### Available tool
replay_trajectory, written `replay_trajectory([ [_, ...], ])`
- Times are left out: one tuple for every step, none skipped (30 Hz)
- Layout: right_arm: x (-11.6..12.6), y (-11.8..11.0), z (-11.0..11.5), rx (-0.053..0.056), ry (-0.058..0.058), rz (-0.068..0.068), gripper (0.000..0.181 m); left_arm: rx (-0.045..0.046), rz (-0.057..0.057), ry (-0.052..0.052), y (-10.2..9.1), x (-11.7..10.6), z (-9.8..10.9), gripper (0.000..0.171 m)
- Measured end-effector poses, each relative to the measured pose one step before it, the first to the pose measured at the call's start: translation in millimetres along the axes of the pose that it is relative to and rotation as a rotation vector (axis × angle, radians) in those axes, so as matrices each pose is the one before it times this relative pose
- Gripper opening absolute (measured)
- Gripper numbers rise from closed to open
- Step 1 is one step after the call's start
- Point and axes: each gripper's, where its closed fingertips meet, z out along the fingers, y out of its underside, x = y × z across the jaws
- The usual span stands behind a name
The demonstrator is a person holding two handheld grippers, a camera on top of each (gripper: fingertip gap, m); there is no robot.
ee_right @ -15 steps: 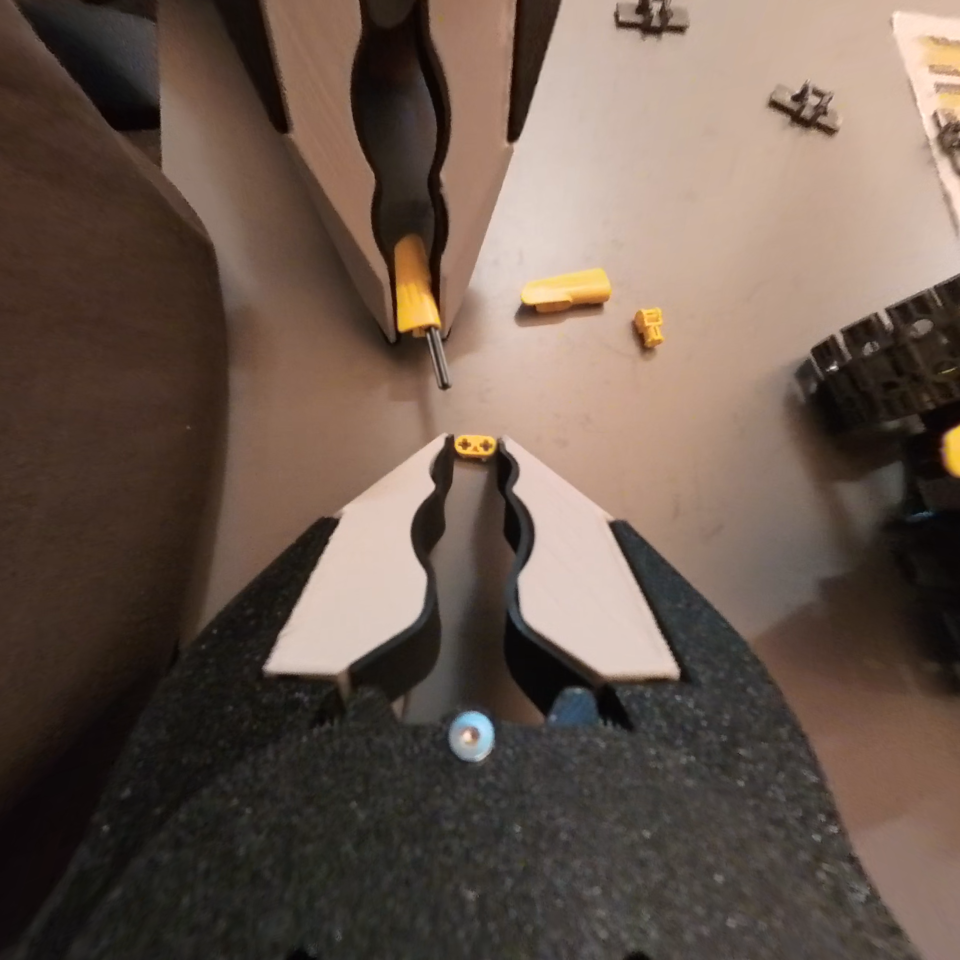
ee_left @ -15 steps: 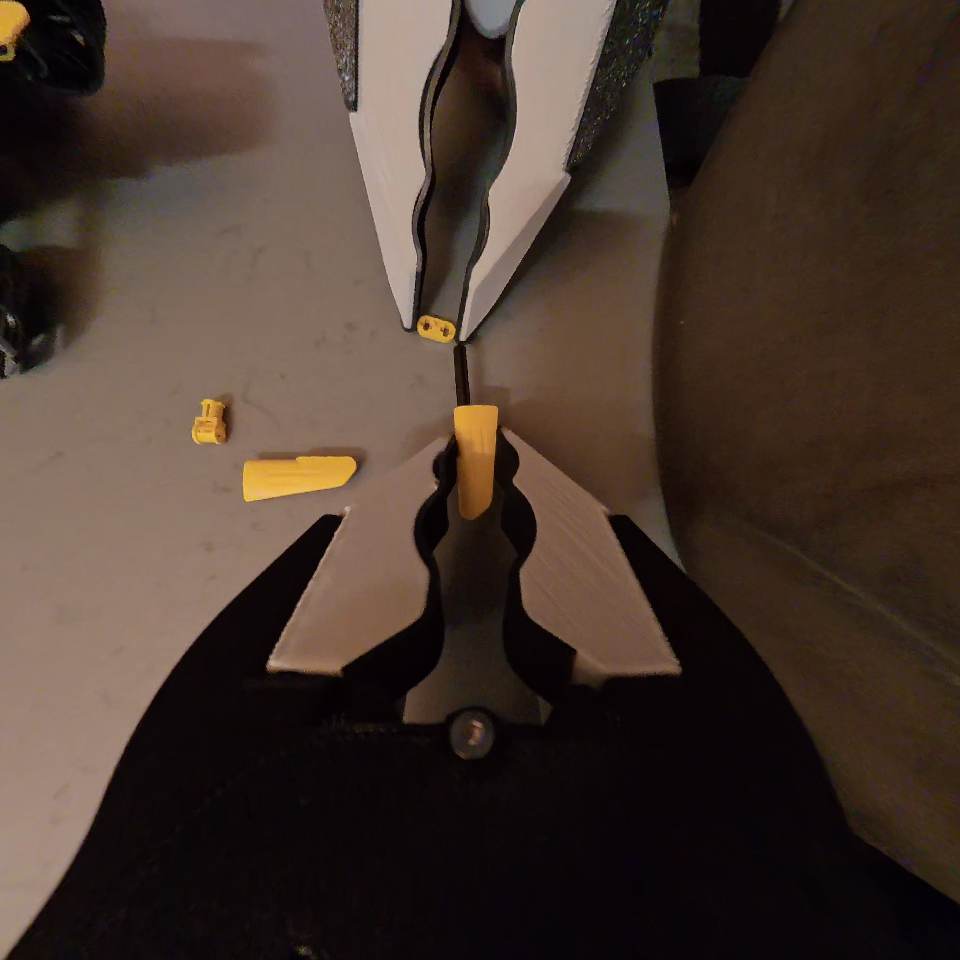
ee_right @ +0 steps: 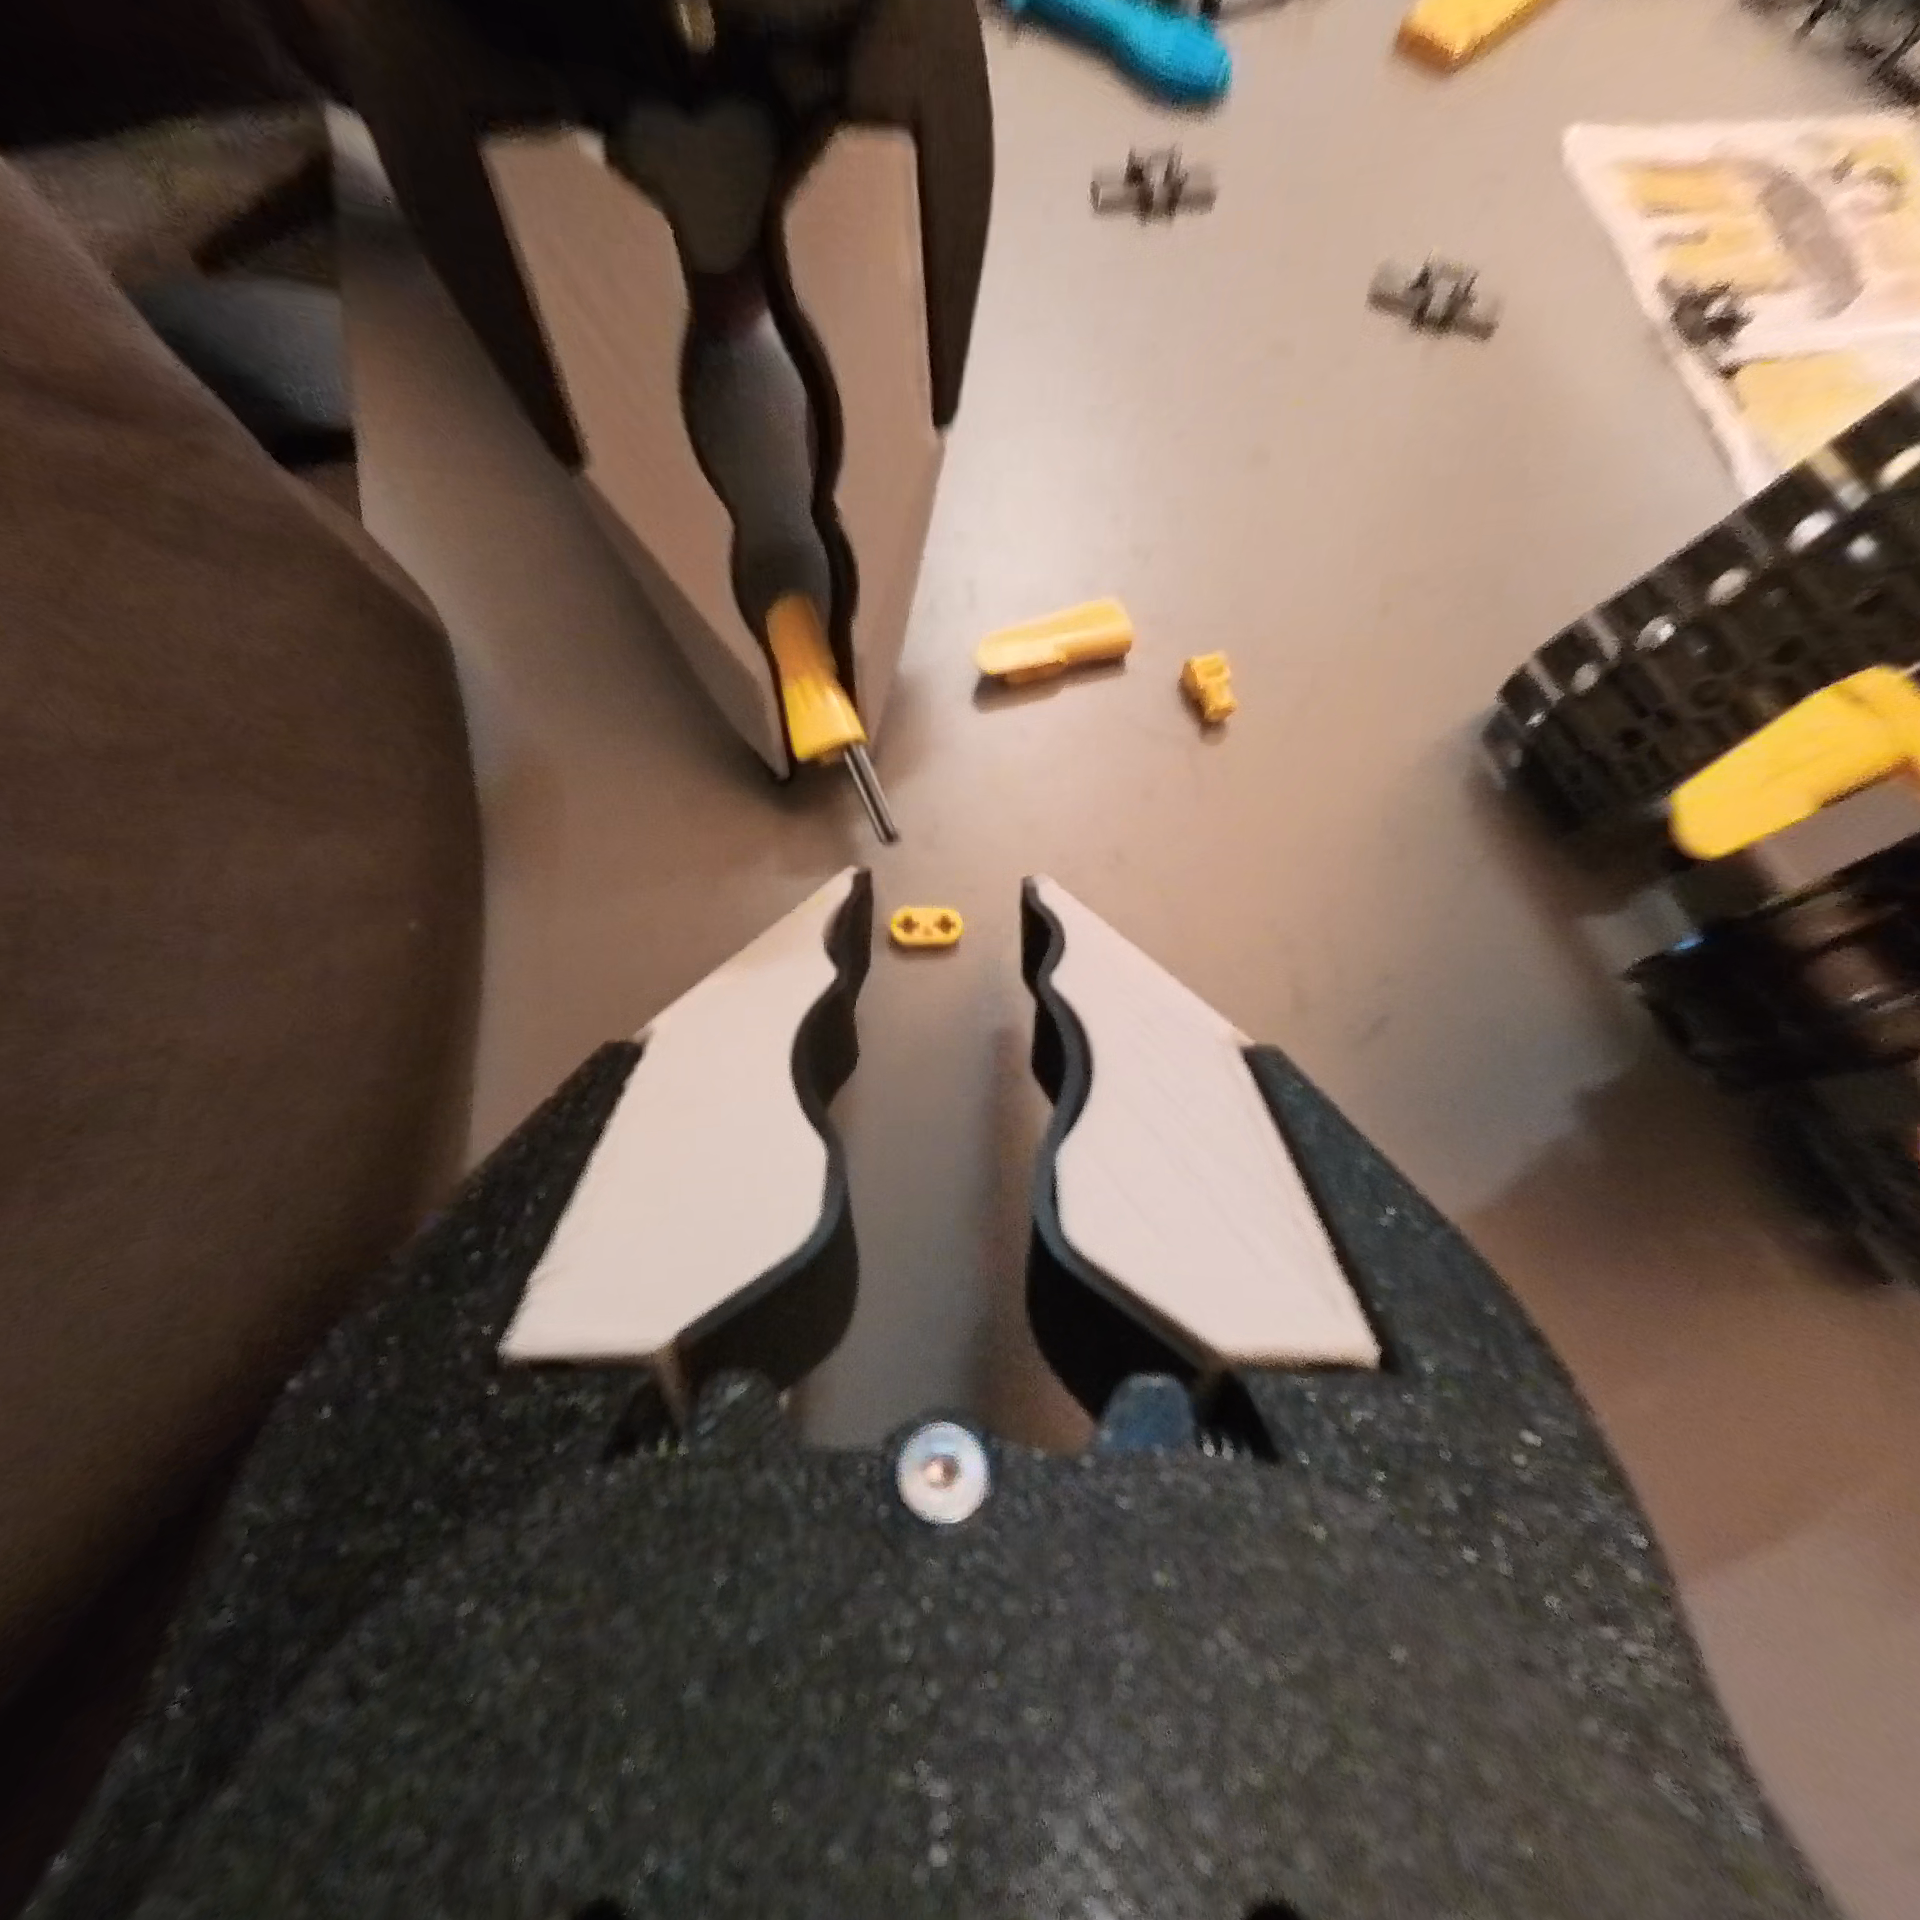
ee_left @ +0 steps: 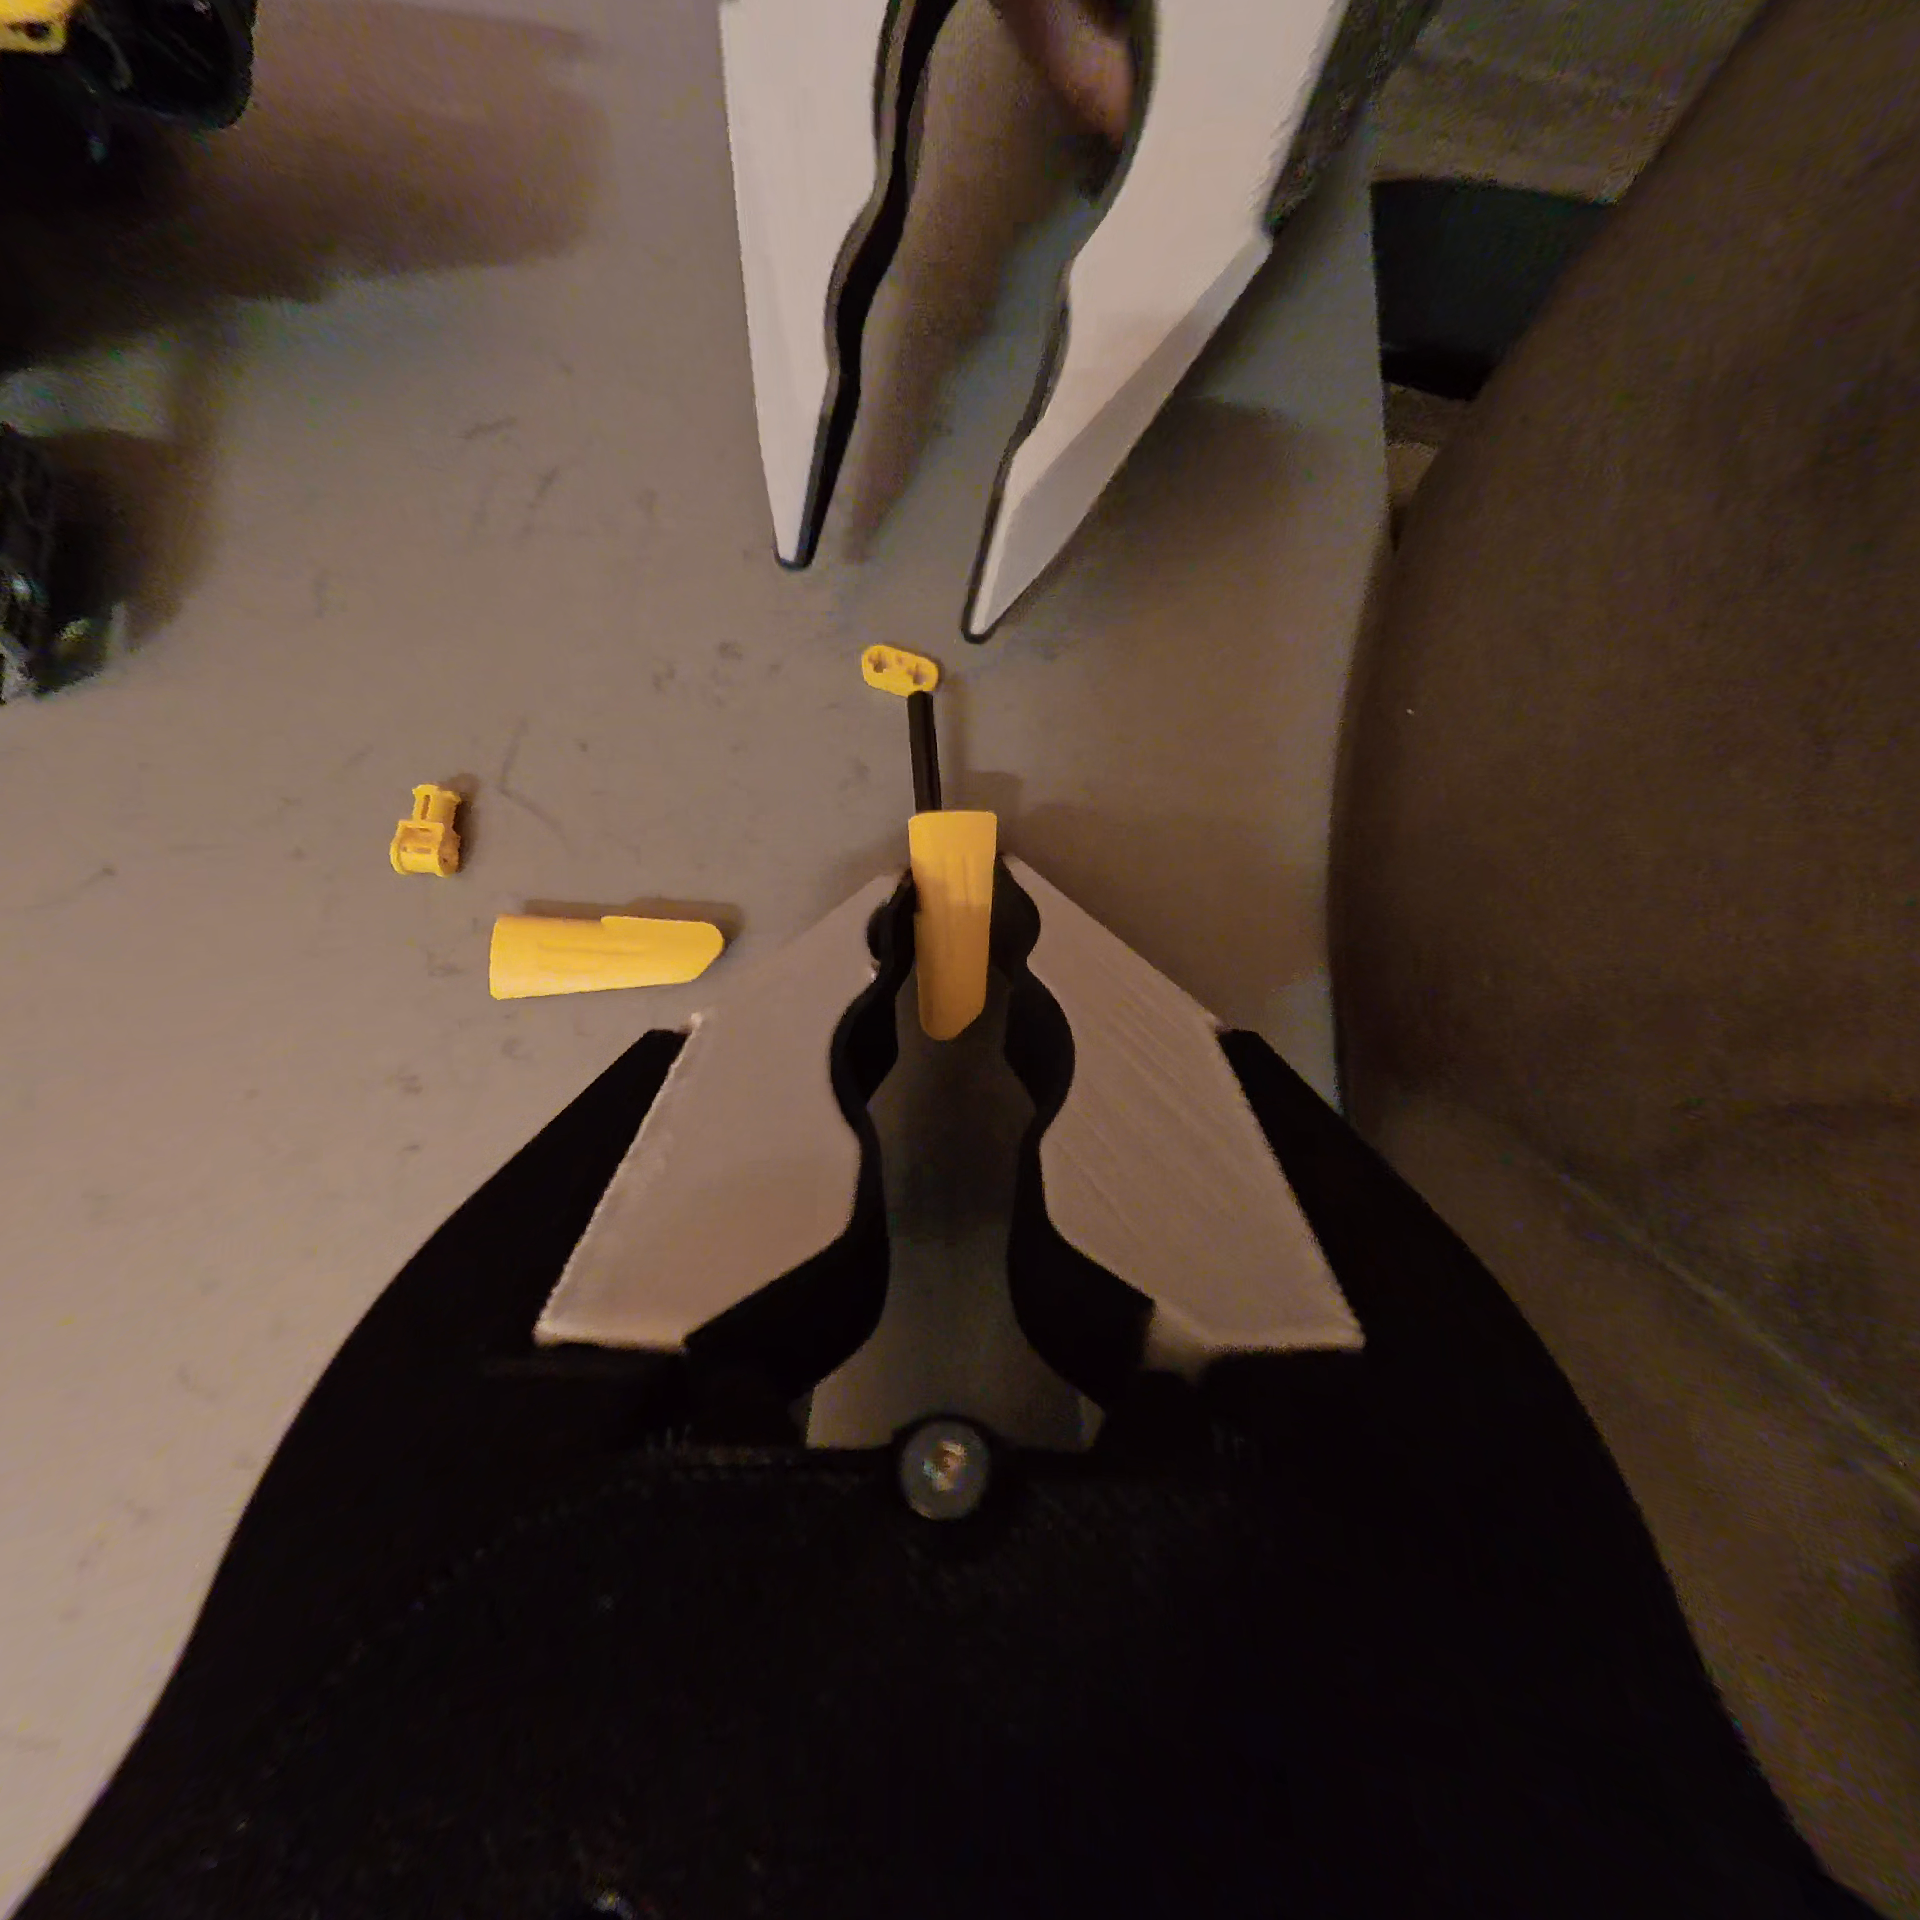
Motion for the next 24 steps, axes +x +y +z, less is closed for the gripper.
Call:
replay_trajectory([
  [-1.23, -7.32, -2.97, 0.0354, 0.0068, 0.0031, 0.028, -0.00405, -0.0048, -0.0148, -0.97, -1.35, 0.71, 0.012],
  [-1.83, -6.42, -2.06, 0.0352, 0.0087, 0.0013, 0.026, 0.00019, -0.0089, -0.0111, -1.64, -1.08, 0.87, 0.012],
  [-3.01, -5.07, -1.03, 0.032, 0.0062, 0.0021, 0.024, 0.00493, -0.0154, -0.0112, -2.19, -1.3, 0.85, 0.012],
  [-2.9, -3.47, -0.08, 0.0275, 0.01, 0.002, 0.023, 0.01322, -0.0172, -0.0092, -3.23, -1.21, 0.55, 0.012],
  [-2.54, -2.19, 0.25, 0.0229, 0.0158, -0.0061, 0.023, 0.01603, -0.0156, -0.0023, -3.17, -0.06, 0.47, 0.011],
  [-1.92, -1.82, -0.02, 0.023, 0.0216, -0.0147, 0.023, 0.00643, -0.0144, -0.0011, -1.78, 0.25, 0.67, 0.012],
  [-1.69, -2.03, -0.18, 0.023, 0.0206, -0.0164, 0.023, -0.00333, -0.0053, -0.002, -0.39, 0.64, 0.91, 0.012],
  [-1.88, -1.31, 0.06, 0.0166, 0.013, -0.0153, 0.023, -0.0105, 0.0067, -0.0043, 0.56, 1.06, 1.02, 0.012],
  [-1.55, 1.94, 0.93, -0.007, 0.0068, -0.0148, 0.023, -0.01568, 0.0103, -0.0142, 1.02, -0.21, 0.9, 0.012],
  [-0.4, 4.79, 1.25, -0.0293, 0.0045, -0.0155, 0.023, -0.01695, 0.011, -0.0129, 0.68, -0.16, 0.49, 0.012],
  [0.95, 5.0, 1.06, -0.0291, 0.0081, -0.0167, 0.023, -0.01365, 0.0105, -0.0049, -0.16, 0.98, 0.02, 0.012],
  [0.28, 3.25, 0.58, -0.0156, 0.0018, -0.0176, 0.023, -0.00963, 0.0065, -0.0004, -1.15, 1.52, -0.36, 0.011],
  [-1.33, 0.74, 0.13, -0.0031, -0.0061, -0.0185, 0.021, -0.0064, 0.0023, 0.0006, -1.85, 1.47, -0.52, 0.011],
  [-1.75, -1.04, 0.35, 0.0046, -0.0046, -0.0239, 0.02, -0.00462, -0.0019, 0.0024, -2.13, 1.66, -0.55, 0.011],
  [-2.57, -1.46, 0.83, 0.0051, -0.0041, -0.0351, 0.018, -0.00555, -0.0096, 0.0066, -1.95, 1.8, -0.37, 0.012],
  [-1.57, -0.13, 1.31, -0.0038, 0.0067, -0.0432, 0.017, -0.0052, -0.0167, 0.0132, -1.81, 2.43, -0.25, 0.011],
  [-0.77, 0.27, 1.05, -0.0066, 0.0135, -0.0442, 0.013, -0.01932, -0.0185, -0.0076, 0.83, -1.37, 0.26, 0.011],
  [-0.87, 0.51, 0.99, -0.0082, 0.0128, -0.0408, 0.008, -0.01231, -0.0108, -0.0037, 0.6, -0.94, 0.14, 0.011],
  [-0.25, 1.13, 0.62, -0.0097, 0.0159, -0.0358, 0.0, 0.00016, -0.0096, 0.001, -0.67, -0.24, -0.28, 0.011],
  [0.3, 1.83, 0.63, -0.0107, 0.0186, -0.0333, 0.0, 0.0102, -0.016, 0.0082, -1.94, 0.62, -0.59, 0.015],
  [-0.02, 2.47, 0.64, -0.0124, 0.0137, -0.0265, 0.0, 0.00984, -0.0186, 0.0123, -1.54, 0.85, -0.67, 0.017],
  [-0.34, 2.3, 0.54, -0.0108, 0.009, -0.0197, 0.0, 0.01341, -0.0195, 0.02, -1.83, 1.98, -0.58, 0.021],
  [0.31, 1.94, 0.28, -0.0078, 0.0117, -0.0115, 0.0, 0.01592, -0.0186, 0.024, -2.03, 2.68, -0.34, 0.022],
  [0.56, 0.77, -0.5, -0.0012, 0.0104, -0.0038, 0.0, 0.00939, -0.0179, 0.0109, -0.91, 0.6, 0.02, 0.022],
])
